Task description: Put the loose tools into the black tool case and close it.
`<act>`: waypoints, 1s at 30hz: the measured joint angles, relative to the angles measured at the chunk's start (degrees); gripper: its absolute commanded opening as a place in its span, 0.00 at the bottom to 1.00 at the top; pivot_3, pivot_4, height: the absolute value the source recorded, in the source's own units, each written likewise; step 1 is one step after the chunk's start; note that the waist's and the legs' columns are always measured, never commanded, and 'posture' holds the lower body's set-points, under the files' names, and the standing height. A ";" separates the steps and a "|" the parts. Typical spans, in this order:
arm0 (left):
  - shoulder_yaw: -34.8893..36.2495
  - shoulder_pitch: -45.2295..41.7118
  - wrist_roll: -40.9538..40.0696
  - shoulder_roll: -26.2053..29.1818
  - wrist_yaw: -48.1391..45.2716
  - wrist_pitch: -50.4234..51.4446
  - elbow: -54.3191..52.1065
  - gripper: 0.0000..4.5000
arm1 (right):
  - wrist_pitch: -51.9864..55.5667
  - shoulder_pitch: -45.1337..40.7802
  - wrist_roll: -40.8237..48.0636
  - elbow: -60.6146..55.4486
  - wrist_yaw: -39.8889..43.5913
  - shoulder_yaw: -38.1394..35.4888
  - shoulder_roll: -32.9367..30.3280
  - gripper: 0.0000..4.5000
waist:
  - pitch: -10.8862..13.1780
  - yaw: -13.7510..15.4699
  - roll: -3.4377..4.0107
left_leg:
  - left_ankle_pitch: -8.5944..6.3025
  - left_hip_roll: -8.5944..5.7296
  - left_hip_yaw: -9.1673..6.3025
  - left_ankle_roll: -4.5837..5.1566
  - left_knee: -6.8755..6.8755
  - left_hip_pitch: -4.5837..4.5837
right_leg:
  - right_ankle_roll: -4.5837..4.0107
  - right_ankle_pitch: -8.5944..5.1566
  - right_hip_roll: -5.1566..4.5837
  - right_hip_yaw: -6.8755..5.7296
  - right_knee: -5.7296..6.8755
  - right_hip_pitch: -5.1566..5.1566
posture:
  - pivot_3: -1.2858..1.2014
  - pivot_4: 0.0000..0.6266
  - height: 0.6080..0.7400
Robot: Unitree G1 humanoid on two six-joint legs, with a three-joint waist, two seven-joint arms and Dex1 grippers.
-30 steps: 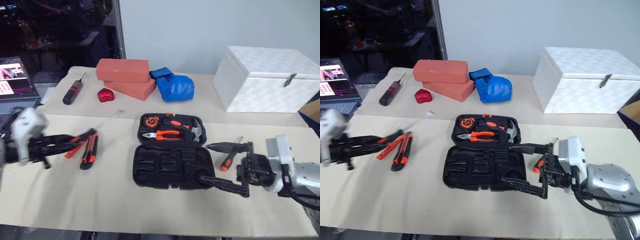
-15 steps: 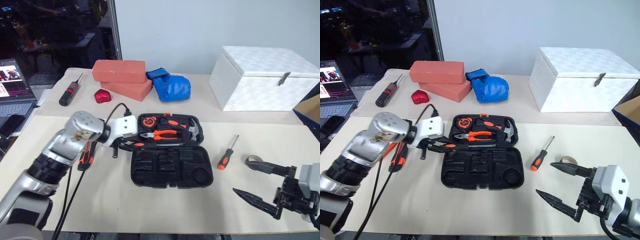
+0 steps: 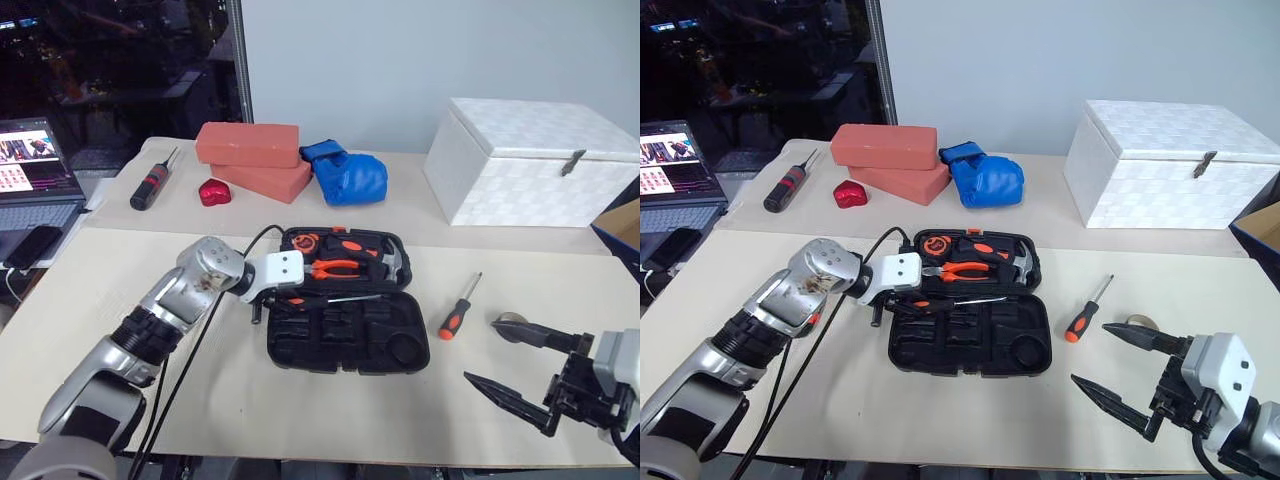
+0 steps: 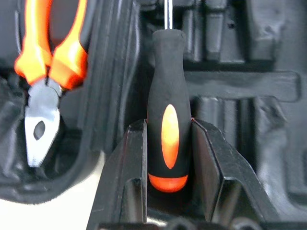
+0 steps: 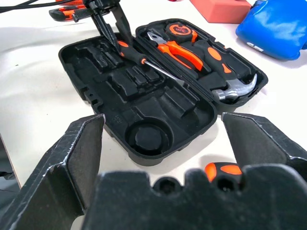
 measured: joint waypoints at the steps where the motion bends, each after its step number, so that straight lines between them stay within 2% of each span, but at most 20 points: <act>1: 0.00 -0.16 0.21 -0.24 0.02 -0.73 0.55 0.19 | 0.00 -0.03 0.00 0.00 -0.01 0.00 0.00 1.00 | -0.01 -0.01 0.01 | 0.00 0.00 -0.01 0.00 0.00 0.01 | 0.00 0.00 0.01 0.00 0.00 0.01 | 0.52 0.24 1.00; 4: 0.01 -0.72 0.99 -1.18 0.24 -3.51 2.68 0.19 | 0.00 -0.36 0.00 0.01 -0.02 0.09 -0.01 1.00 | -0.03 0.00 0.05 | 0.00 -0.02 -0.04 0.00 0.00 0.03 | 0.00 0.00 0.01 0.00 0.00 0.05 | 0.52 0.24 1.00; 6: 0.06 -0.96 1.63 -1.71 0.32 -5.96 4.12 0.41 | 0.00 -0.97 0.00 0.02 -0.07 0.45 -0.07 1.00 | -0.03 -0.01 0.05 | 0.00 -0.03 -0.08 -0.01 0.00 0.02 | 0.00 0.00 0.02 0.00 0.00 0.05 | 0.52 0.24 1.00; 7: 0.08 -0.96 1.63 -1.77 0.33 -6.12 4.27 0.46 | 0.00 -1.04 0.00 0.02 -0.09 0.49 -0.07 1.00 | -0.03 -0.01 0.05 | 0.00 -0.03 -0.08 -0.01 0.00 0.02 | 0.00 0.00 0.02 0.00 0.00 0.05 | 0.52 0.24 1.00; 8: 0.22 -0.96 1.58 -2.13 0.43 -7.19 5.06 0.56 | 0.00 -1.31 0.00 0.02 -0.16 0.61 -0.07 1.00 | -0.01 -0.02 0.06 | 0.00 -0.03 -0.10 -0.01 0.00 -0.01 | -0.01 0.00 0.02 0.00 0.00 0.04 | 0.52 0.24 1.00; 9: 1.56 -0.96 0.16 -2.56 0.10 -6.86 4.92 0.59 | 0.00 -1.68 0.00 0.02 -0.32 0.77 -0.16 1.00 | -0.01 -0.02 0.06 | 0.01 -0.04 -0.13 -0.01 0.00 -0.03 | -0.01 0.00 0.04 0.00 0.01 0.04 | 0.52 0.24 1.00; 12: 8.74 0.60 -7.81 -2.78 -1.79 -0.32 0.57 0.59 | 0.01 -1.93 0.02 -0.11 -0.65 1.03 -0.20 1.00 | 0.01 -0.13 0.09 | 0.03 -0.02 -0.17 0.03 0.00 -0.08 | -0.02 0.00 0.05 0.00 0.03 0.01 | 0.52 0.24 1.00; 15: 16.28 2.37 -15.72 -3.69 -0.93 8.90 -4.65 0.42 | 0.05 -2.27 0.04 -0.16 -1.40 1.68 -0.09 1.00 | -0.02 -0.41 0.16 | 0.05 -0.02 -0.20 0.06 0.00 -0.07 | -0.04 -0.11 0.07 0.00 0.04 0.04 | 0.52 0.24 1.00; 16: 18.30 3.02 -17.79 -4.66 0.28 11.70 -5.64 0.33 | 0.10 -2.49 0.09 -0.19 -1.98 2.10 0.03 1.00 | -0.03 -0.43 0.19 | 0.04 -0.03 -0.23 0.07 -0.01 -0.07 | -0.01 -0.16 0.08 0.00 0.05 0.05 | 0.52 0.24 1.00; 18: 21.28 5.20 -20.67 -8.24 4.49 14.93 -7.45 0.14 | 0.24 -3.40 0.09 -0.35 -3.79 3.02 0.69 1.00 | -0.03 -0.42 0.19 | 0.02 -0.04 -0.27 0.11 -0.01 -0.10 | 0.03 -0.23 0.11 0.00 0.06 0.06 | 0.52 0.24 1.00; 20: 22.05 7.58 -20.81 -12.40 9.37 15.04 -8.05 0.00 | 0.31 -4.50 0.08 -0.83 -5.54 3.60 1.06 1.00 | -0.03 -0.21 0.19 | 0.01 -0.09 -0.34 0.12 -0.01 -0.16 | 0.05 -0.25 0.12 0.00 0.05 0.07 | 0.52 0.24 1.00; 22: 21.23 10.91 -18.67 -16.72 16.26 12.94 -8.25 0.00 | 0.42 -4.70 0.07 -1.56 -7.22 4.40 1.15 1.00 | -0.03 -0.03 0.18 | 0.01 -0.10 -0.39 0.12 -0.01 -0.16 | 0.05 -0.25 0.14 0.00 0.03 0.10 | 0.52 0.24 1.00; 24: 19.06 13.19 -15.77 -18.45 20.87 11.07 -7.79 0.00 | 0.88 -4.68 0.03 -1.73 -8.12 5.18 1.20 1.00 | -0.02 -0.02 0.17 | 0.02 -0.10 -0.44 0.12 -0.01 -0.17 | 0.05 -0.25 0.29 0.14 0.03 0.10 | 0.52 0.24 1.00; 27: 15.16 17.02 -11.28 -18.54 25.24 9.24 -7.81 0.00 | 2.32 -4.66 0.02 -2.17 -10.04 5.46 1.14 1.00 | -0.04 -0.31 0.20 | 0.01 -0.10 -0.43 0.12 -0.01 -0.05 | 0.03 -0.26 0.37 0.32 0.07 0.12 | 0.52 0.24 1.00; 30: 12.31 18.89 -8.75 -16.41 26.26 7.77 -10.97 0.00 | 4.16 -4.78 -0.88 -2.20 -11.60 6.36 0.00 1.00 | -0.23 -0.59 0.29 | 0.00 -0.10 -0.41 0.10 -0.01 0.07 | 0.00 -0.28 0.39 0.41 0.07 0.22 | 0.52 0.24 1.00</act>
